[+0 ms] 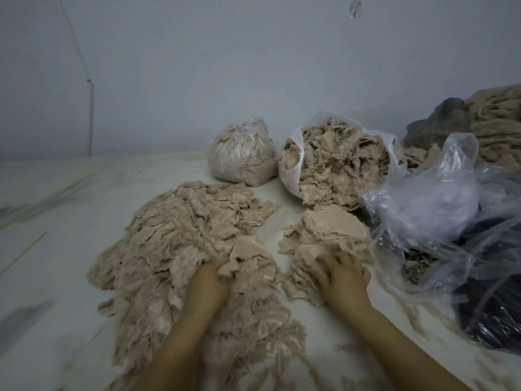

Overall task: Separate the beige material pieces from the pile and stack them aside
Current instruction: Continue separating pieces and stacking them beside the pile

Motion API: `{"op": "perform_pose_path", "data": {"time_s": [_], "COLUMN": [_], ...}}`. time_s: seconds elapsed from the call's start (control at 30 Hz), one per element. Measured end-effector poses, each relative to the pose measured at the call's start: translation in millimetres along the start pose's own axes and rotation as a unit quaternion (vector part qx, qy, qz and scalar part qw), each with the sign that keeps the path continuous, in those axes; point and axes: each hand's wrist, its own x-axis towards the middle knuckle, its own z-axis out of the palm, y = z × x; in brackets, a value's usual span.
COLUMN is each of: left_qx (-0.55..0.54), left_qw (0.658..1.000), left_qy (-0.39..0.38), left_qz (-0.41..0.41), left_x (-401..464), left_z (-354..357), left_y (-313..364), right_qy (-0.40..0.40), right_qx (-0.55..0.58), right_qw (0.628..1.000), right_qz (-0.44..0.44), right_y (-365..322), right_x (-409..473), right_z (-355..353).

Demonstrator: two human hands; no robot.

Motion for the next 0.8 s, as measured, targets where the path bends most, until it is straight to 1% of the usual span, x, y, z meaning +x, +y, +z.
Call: {"op": "perform_pose_path", "data": {"time_s": [0.03, 0.07, 0.1, 0.13, 0.17, 0.2, 0.23, 0.27, 0.3, 0.33, 0.37, 0.4, 0.43, 0.47, 0.5, 0.53, 0.57, 0.6, 0.63, 0.67, 0.7, 0.73, 0.77, 0.8], "left_qx": [-0.074, -0.150, -0.198, -0.212, -0.209, -0.209, -0.213, -0.231, -0.261, -0.316, -0.390, -0.464, -0.517, -0.539, -0.533, -0.514, -0.493, -0.472, -0.454, -0.443, -0.440, -0.449, -0.465, -0.480], "left_qw": [0.997, 0.988, 0.980, 0.977, 0.977, 0.976, 0.971, 0.961, 0.944, 0.917, 0.882, 0.842, 0.813, 0.802, 0.809, 0.821, 0.832, 0.840, 0.844, 0.841, 0.836, 0.828, 0.821, 0.817], "left_qy": [0.006, 0.006, 0.000, -0.010, -0.022, -0.041, -0.072, -0.120, -0.177, -0.229, -0.263, -0.273, -0.260, -0.235, -0.206, -0.187, -0.184, -0.194, -0.215, -0.242, -0.265, -0.279, -0.280, -0.269], "left_qz": [-0.020, -0.035, -0.033, -0.012, 0.018, 0.046, 0.076, 0.094, 0.098, 0.077, 0.036, -0.015, -0.063, -0.104, -0.137, -0.163, -0.177, -0.186, -0.191, -0.194, -0.193, -0.187, -0.179, -0.172], "left_x": [0.4, 0.7, -0.4, -2.5, -4.3, -7.3, -11.4, -16.8, -21.1, -24.6, -26.2, -26.3, -24.3, -22.8, -21.2, -20.8, -21.7, -23.2, -24.5, -26.6, -28.2, -30.1, -31.7, -33.0], "left_z": [-4.1, -8.5, -12.4, -15.6, -17.3, -18.5, -18.9, -19.4, -20.3, -23.5, -25.5, -26.9, -26.4, -25.2, -22.0, -18.9, -15.6, -12.9, -10.3, -8.8, -6.9, -4.8, -1.5, 2.8], "left_y": [2.4, 6.2, 11.5, 17.8, 23.1, 28.2, 31.5, 34.3, 35.1, 35.9, 35.6, 34.8, 32.9, 32.2, 30.3, 30.0, 29.6, 30.1, 30.1, 31.5, 33.3, 35.3, 36.2, 37.2], "right_qy": [0.049, 0.082, 0.084, 0.049, -0.014, -0.089, -0.163, -0.218, -0.246, -0.245, -0.227, -0.201, -0.173, -0.150, -0.136, -0.134, -0.141, -0.150, -0.155, -0.154, -0.147, -0.126, -0.093, -0.056], "right_qx": [0.031, 0.085, 0.161, 0.250, 0.343, 0.432, 0.502, 0.548, 0.576, 0.593, 0.610, 0.612, 0.600, 0.585, 0.578, 0.583, 0.598, 0.617, 0.626, 0.618, 0.590, 0.546, 0.493, 0.443], "right_qw": [0.998, 0.992, 0.981, 0.964, 0.938, 0.897, 0.849, 0.806, 0.777, 0.764, 0.758, 0.763, 0.780, 0.795, 0.802, 0.798, 0.785, 0.768, 0.761, 0.769, 0.793, 0.828, 0.865, 0.894], "right_qz": [-0.022, -0.050, -0.073, -0.077, -0.057, -0.020, 0.025, 0.057, 0.064, 0.059, 0.053, 0.052, 0.053, 0.057, 0.067, 0.076, 0.082, 0.080, 0.069, 0.051, 0.031, 0.008, -0.017, -0.041], "right_y": [-6.7, -14.8, -24.3, -35.5, -48.4, -61.0, -70.9, -78.1, -82.5, -84.4, -84.8, -83.6, -81.9, -80.0, -78.7, -78.5, -79.3, -80.1, -81.5, -82.2, -82.2, -81.2, -79.3, -77.2], "right_x": [-3.6, -8.2, -13.7, -19.7, -26.4, -31.7, -35.9, -39.5, -41.5, -42.0, -41.9, -41.1, -40.6, -39.5, -38.6, -38.1, -38.7, -39.3, -40.3, -42.0, -43.1, -43.9, -44.1, -43.4], "right_z": [-2.5, -4.3, -5.9, -7.5, -10.1, -11.1, -11.2, -10.4, -9.1, -7.4, -6.2, -5.1, -4.8, -2.8, -0.8, 0.3, 0.1, -0.5, -1.8, -3.3, -4.2, -4.5, -5.2, -6.3]}}
